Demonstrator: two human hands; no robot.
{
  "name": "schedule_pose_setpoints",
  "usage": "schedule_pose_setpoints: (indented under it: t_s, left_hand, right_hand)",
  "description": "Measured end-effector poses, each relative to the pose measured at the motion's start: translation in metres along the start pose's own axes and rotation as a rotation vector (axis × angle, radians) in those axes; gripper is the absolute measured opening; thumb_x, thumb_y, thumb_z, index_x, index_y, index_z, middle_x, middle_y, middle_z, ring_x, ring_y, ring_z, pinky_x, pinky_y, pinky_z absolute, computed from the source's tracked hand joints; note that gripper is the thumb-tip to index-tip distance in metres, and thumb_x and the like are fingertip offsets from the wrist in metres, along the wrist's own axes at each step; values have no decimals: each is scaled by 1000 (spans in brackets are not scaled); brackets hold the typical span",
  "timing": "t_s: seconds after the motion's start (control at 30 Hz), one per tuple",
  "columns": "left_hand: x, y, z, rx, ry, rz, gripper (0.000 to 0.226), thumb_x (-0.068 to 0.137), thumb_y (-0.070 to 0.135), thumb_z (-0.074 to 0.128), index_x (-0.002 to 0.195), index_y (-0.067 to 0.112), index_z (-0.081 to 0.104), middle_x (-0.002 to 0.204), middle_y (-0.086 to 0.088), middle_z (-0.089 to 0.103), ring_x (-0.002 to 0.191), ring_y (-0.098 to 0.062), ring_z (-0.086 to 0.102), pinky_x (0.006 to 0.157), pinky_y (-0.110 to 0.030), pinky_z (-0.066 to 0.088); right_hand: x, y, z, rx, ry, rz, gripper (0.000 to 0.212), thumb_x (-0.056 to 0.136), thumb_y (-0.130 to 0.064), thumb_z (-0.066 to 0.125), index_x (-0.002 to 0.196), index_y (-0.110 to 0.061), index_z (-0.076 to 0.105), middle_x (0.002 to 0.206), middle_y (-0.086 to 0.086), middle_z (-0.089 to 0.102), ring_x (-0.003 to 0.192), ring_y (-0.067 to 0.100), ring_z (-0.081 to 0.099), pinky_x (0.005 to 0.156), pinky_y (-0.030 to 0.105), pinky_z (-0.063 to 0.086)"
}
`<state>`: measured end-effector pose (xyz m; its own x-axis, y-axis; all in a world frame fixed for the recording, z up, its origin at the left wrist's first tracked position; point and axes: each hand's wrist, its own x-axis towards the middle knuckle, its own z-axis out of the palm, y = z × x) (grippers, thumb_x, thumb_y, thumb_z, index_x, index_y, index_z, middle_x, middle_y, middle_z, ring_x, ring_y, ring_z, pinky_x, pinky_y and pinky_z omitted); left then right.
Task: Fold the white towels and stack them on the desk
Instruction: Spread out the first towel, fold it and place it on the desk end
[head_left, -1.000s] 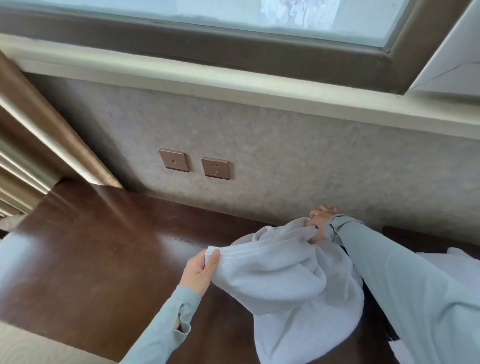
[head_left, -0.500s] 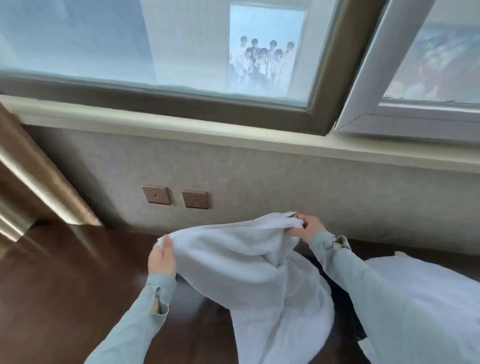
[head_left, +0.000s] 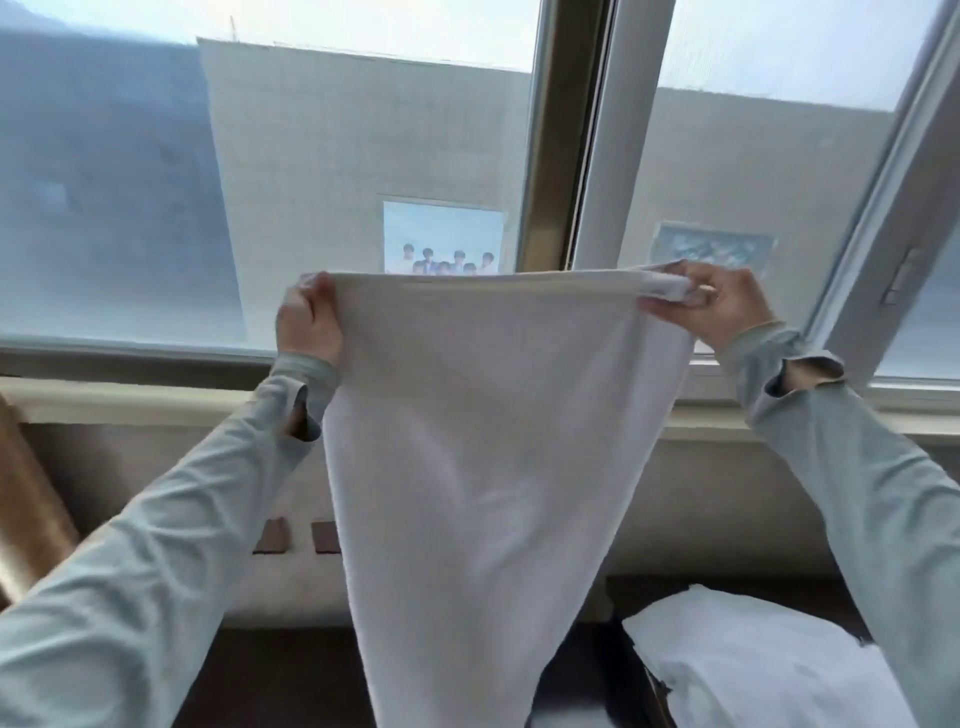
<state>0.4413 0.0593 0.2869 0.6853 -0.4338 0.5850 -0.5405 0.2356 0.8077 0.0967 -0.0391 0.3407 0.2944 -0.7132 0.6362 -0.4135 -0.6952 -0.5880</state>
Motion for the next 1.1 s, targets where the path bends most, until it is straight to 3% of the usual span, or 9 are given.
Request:
schedule_pose_setpoints:
  t_s: [0.1,0.2,0.4,0.47,0.57,0.7,0.8,0.9,1.1]
  left_hand:
    - [35,39,5,-34,-11,77,38,101,18,35,122,-10,52,129,-22,55,123,-29,50,94,-17,33]
    - [50,41,8,20,-68,33,40,102,22,34,125,-4,53,131,-19,55,125,-28,49,100,-24,32]
    - [54,43,-14,90,16,104,38,101,18,35,125,-7,52,132,-21,54,126,-31,48,98,-23,29]
    - [61,52,-21,84,73,140,39,101,21,34,123,-6,52,129,-21,56,124,-31,49,98,-25,31]
    - [66,55,-30,156,93,98,47,102,27,29,115,-10,54,122,-26,58,116,-36,53,94,-33,36]
    - [64,49,-42,210,123,127,50,103,28,27,103,-15,53,109,-33,59,102,-42,55,80,-38,36]
    - [66,43,-47,259,81,101,52,103,29,26,104,-16,53,110,-35,58,104,-44,54,82,-40,35]
    - [62,31,-52,272,62,64,53,102,31,27,104,-15,53,112,-35,58,107,-44,53,85,-39,35]
    - [58,19,-61,198,-182,106,45,98,38,41,102,-5,54,93,-20,55,91,-26,52,75,-29,35]
  right_hand:
    - [12,-14,-6,192,157,69,22,67,-22,78,71,-37,62,56,-31,59,54,-13,50,60,2,40]
    - [12,-10,6,224,139,159,25,62,-20,82,66,-30,59,51,-19,57,46,-9,48,54,5,40]
    - [7,-26,14,423,229,190,42,72,-5,77,103,-20,53,70,-11,61,56,-6,57,57,6,49]
    - [12,-35,14,490,259,197,20,73,-13,78,85,-19,63,60,-14,63,53,-1,56,53,10,47]
    - [17,-50,16,345,233,169,32,75,-25,77,55,-20,52,40,-15,49,39,-2,40,42,10,31]
    - [24,-57,19,277,355,77,37,78,-27,74,55,-17,47,42,-11,43,38,-1,34,40,10,25]
    - [31,-56,24,116,274,46,31,80,-32,72,69,-8,55,67,6,42,53,8,30,41,14,25]
    - [32,-52,26,68,243,-1,27,78,-36,71,73,-13,60,68,3,46,62,12,35,45,14,28]
    - [28,-49,36,118,286,13,36,85,-32,65,55,-23,48,55,-7,38,41,0,33,42,12,25]
